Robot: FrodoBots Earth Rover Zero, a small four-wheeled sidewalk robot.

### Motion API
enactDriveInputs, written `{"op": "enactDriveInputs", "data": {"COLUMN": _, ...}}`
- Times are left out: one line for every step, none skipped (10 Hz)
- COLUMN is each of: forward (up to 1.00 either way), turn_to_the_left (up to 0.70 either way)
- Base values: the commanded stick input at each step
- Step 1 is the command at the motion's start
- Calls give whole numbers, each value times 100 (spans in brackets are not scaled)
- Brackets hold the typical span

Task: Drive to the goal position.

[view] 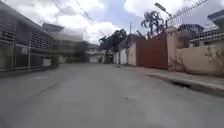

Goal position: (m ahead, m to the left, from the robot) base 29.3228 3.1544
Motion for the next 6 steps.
{"op": "enactDriveInputs", "data": {"forward": 100, "turn_to_the_left": 0}}
{"op": "enactDriveInputs", "data": {"forward": 100, "turn_to_the_left": 0}}
{"op": "enactDriveInputs", "data": {"forward": 100, "turn_to_the_left": 0}}
{"op": "enactDriveInputs", "data": {"forward": 100, "turn_to_the_left": 0}}
{"op": "enactDriveInputs", "data": {"forward": 100, "turn_to_the_left": 0}}
{"op": "enactDriveInputs", "data": {"forward": 100, "turn_to_the_left": 0}}
